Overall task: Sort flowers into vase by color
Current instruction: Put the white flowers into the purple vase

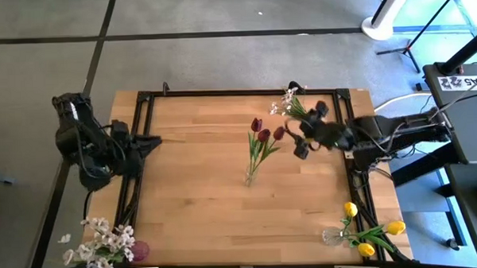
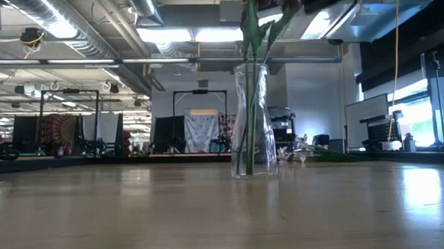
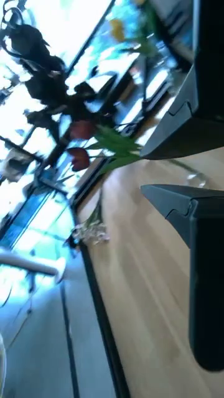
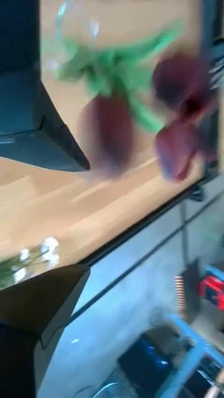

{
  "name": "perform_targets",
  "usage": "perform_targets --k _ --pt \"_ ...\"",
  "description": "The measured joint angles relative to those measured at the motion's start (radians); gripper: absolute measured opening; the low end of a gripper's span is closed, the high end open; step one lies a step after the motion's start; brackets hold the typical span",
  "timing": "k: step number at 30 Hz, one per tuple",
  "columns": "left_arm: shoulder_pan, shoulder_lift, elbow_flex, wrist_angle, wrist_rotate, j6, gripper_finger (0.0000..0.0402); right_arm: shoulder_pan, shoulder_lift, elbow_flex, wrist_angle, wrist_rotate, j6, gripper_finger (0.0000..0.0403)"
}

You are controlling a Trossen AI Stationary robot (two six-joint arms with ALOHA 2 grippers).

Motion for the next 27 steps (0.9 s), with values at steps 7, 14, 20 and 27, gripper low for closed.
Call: perform_targets --k 7,14,20,27 --pt "0.193 0.083 -0.087 0.244 -0.003 0.069 0.0071 -0.301 -0.003 0.000 -0.073 -0.168 -0.112 0.0253" --pt "0.369 0.155 -0.142 0.383 0.030 0.061 0.0071 -0.536 -0.002 0.000 -0.145 -0.292 -0.167 0.0252" --pt "0.439 0.192 -0.150 0.448 0.041 0.061 0.0071 -0.667 0.016 0.000 -0.191 -0.369 -0.167 0.0252" --pt "0.497 0.193 -0.150 0.452 0.037 0.062 0.0071 -0.718 0.139 0.000 -0.243 -0.446 -0.200 0.0252"
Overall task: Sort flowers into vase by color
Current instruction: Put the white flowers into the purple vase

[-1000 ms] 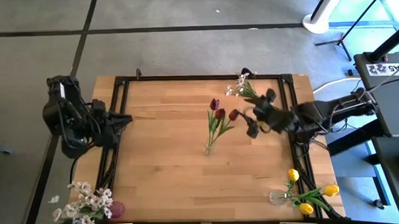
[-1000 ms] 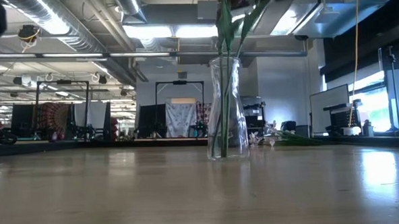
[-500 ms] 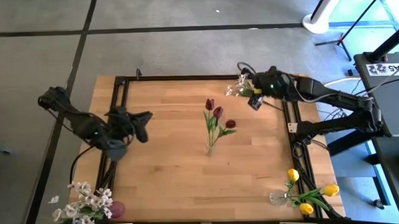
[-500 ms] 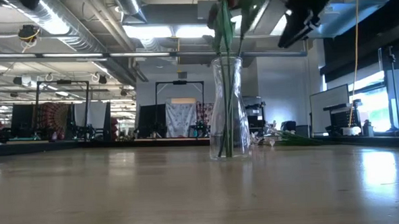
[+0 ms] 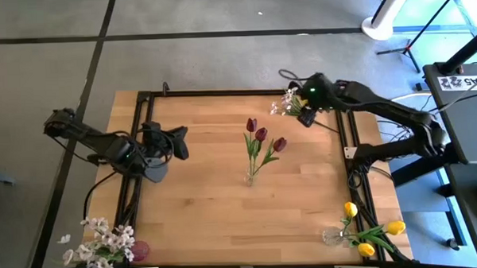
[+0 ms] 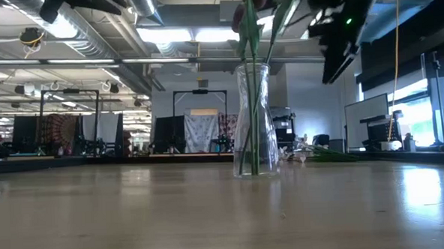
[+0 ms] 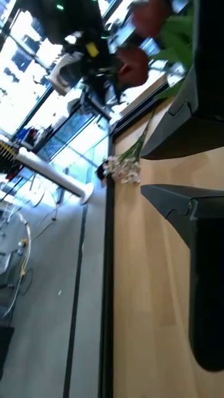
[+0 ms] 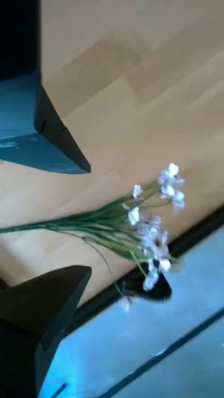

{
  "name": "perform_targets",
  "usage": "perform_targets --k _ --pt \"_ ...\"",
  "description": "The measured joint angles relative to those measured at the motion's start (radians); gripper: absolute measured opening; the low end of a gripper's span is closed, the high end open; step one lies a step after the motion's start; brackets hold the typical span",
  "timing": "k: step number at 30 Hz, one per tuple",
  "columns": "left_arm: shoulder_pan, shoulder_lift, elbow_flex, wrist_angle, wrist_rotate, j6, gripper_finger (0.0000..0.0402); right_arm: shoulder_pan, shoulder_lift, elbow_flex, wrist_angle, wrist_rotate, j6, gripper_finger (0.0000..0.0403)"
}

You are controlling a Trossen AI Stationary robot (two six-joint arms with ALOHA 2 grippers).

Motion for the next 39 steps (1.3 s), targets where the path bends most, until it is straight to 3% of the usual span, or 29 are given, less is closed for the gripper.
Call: perform_targets --k 5,9,17,30,39 --pt "0.051 0.000 0.000 -0.004 0.001 0.000 0.0071 -0.010 0.151 0.000 0.036 0.042 0.048 0.0252" --pt "0.086 0.000 0.000 -0.030 0.036 0.000 0.0071 -0.041 0.267 0.000 0.037 -0.005 0.114 0.0252" --pt "0.116 0.000 0.000 -0.111 0.076 0.002 0.0071 -0.139 0.464 0.000 0.074 -0.036 0.086 0.0252" --pt "0.102 0.000 0.000 -0.127 0.085 0.078 0.0071 -0.246 0.599 0.000 0.178 -0.082 0.095 0.0252" --pt "0.091 -0.004 0.001 -0.111 0.150 0.107 0.0071 -0.268 0.666 0.004 0.183 -0.133 0.095 0.0238"
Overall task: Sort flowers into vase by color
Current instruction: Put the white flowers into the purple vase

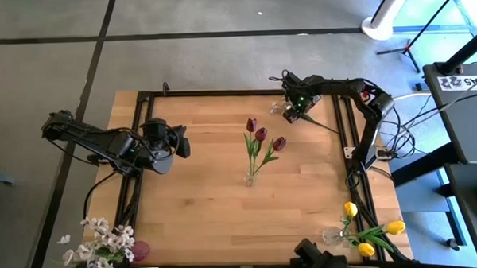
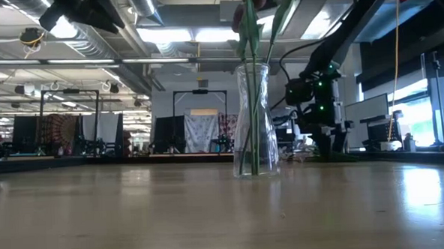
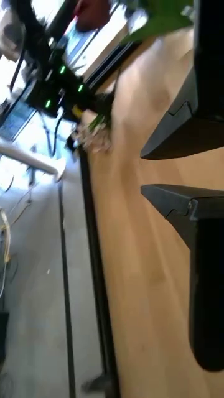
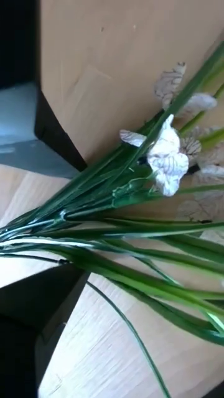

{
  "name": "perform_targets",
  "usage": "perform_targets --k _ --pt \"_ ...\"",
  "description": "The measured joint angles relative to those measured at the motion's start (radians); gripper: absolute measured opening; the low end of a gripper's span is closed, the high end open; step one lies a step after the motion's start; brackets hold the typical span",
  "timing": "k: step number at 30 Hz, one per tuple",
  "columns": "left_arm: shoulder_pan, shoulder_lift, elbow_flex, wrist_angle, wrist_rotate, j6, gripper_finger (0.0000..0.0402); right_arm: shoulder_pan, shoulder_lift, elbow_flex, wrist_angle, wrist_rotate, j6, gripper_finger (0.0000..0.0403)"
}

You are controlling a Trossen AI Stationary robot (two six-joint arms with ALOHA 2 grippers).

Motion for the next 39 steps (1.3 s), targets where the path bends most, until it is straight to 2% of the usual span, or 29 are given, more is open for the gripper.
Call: perform_targets --k 4,9,12,16,22,28,34,39 --pt "-0.055 -0.002 0.000 0.067 0.010 0.073 0.0071 0.002 0.002 -0.001 0.002 0.001 0.000 0.0179" --pt "-0.142 -0.010 0.000 0.212 -0.052 0.238 0.0071 0.004 0.002 -0.003 0.025 -0.012 -0.013 0.0066" --pt "-0.181 -0.025 0.003 0.317 -0.016 0.361 0.0071 0.004 -0.011 -0.004 0.037 -0.005 -0.035 0.0015" --pt "-0.226 -0.031 0.024 0.377 0.063 0.431 0.0071 0.016 -0.068 -0.010 0.075 0.050 -0.065 0.0028" --pt "-0.273 -0.039 0.032 0.371 0.062 0.461 0.0071 0.057 -0.282 0.011 0.116 0.067 -0.114 0.0009" --pt "-0.277 -0.039 0.032 0.378 0.062 0.486 0.0071 0.160 -0.520 0.038 0.310 0.052 -0.142 0.0014" --pt "-0.226 -0.039 0.032 0.402 0.029 0.389 0.0071 0.274 -0.671 0.056 0.566 -0.008 -0.173 0.0007" --pt "-0.098 -0.038 0.032 0.529 0.165 0.514 0.0087 0.342 -0.689 0.058 0.769 -0.124 -0.189 0.0008"
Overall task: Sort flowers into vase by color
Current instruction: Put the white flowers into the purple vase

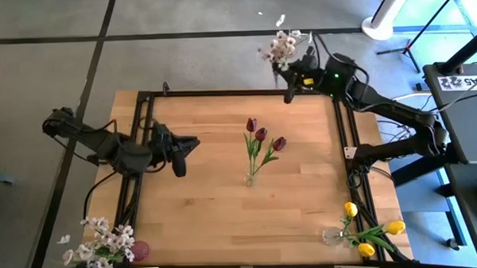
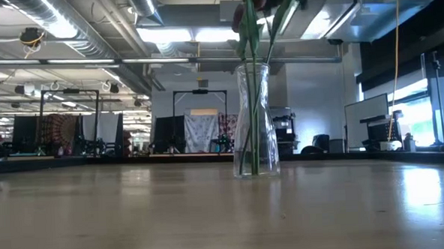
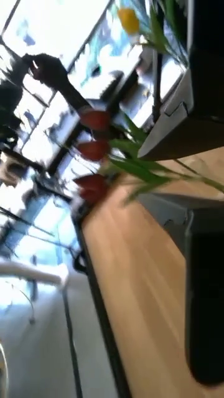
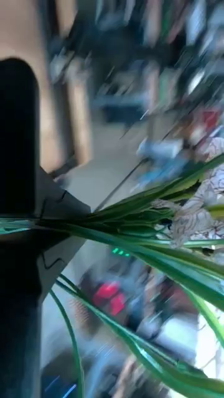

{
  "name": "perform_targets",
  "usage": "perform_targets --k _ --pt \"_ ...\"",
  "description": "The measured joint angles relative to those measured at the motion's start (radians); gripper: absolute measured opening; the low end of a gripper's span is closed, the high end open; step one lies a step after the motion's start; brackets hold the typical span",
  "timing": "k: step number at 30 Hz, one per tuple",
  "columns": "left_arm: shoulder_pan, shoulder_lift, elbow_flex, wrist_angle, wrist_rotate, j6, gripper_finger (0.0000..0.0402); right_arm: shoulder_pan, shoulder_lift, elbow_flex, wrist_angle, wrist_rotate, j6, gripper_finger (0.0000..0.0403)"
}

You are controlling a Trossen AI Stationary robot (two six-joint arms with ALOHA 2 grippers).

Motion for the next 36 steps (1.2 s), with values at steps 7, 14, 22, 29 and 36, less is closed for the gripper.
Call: perform_targets --k 7,14,22,29,36 --pt "0.238 0.000 0.000 0.192 0.233 0.263 0.0156 0.092 0.059 0.000 0.226 -0.124 0.023 0.0009" --pt "0.395 0.000 0.000 0.341 0.312 0.451 0.0207 0.192 0.134 0.000 0.323 -0.168 0.035 0.0006" --pt "0.564 0.000 0.063 0.411 0.551 0.555 0.0238 0.224 0.203 0.000 0.357 -0.215 0.088 0.0007" --pt "0.604 0.012 0.073 0.429 0.610 0.556 0.0238 0.222 0.218 0.000 0.368 -0.302 0.106 0.0009" --pt "0.574 0.107 0.075 0.578 0.673 0.653 0.0239 0.244 0.219 0.000 0.373 -0.320 0.086 0.0011"
